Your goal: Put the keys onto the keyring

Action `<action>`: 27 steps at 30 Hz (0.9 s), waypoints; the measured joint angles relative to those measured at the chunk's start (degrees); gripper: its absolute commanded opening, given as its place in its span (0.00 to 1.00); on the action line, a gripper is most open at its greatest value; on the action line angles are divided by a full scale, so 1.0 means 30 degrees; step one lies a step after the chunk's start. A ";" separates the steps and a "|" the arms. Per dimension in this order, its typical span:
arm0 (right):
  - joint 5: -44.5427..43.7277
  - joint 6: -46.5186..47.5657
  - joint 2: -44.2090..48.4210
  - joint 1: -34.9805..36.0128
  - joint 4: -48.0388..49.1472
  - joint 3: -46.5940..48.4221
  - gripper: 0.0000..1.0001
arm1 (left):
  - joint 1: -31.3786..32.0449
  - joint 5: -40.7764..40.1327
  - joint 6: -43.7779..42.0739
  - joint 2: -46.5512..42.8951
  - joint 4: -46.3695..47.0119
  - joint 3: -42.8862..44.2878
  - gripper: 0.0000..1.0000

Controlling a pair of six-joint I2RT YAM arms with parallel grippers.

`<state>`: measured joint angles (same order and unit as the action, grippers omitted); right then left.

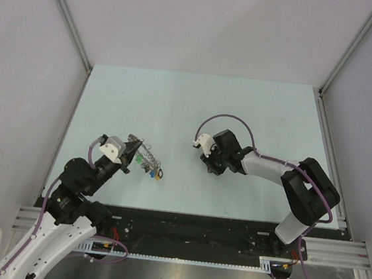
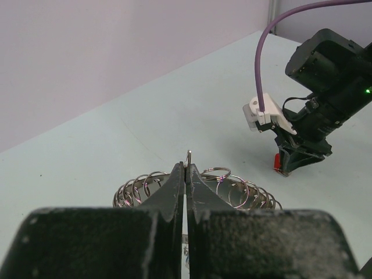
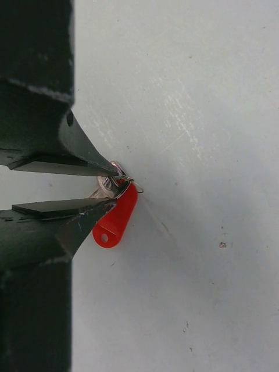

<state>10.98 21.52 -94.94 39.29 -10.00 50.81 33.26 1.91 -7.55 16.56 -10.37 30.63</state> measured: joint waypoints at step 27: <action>-0.0860 -0.0160 0.0007 0.0750 0.0211 0.0036 0.37 | 0.0000 0.0000 0.0000 0.0073 0.0007 -0.0073 0.00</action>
<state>8.40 21.04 -94.91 41.54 -9.37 50.92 33.26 1.91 -7.55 16.78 -10.35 30.41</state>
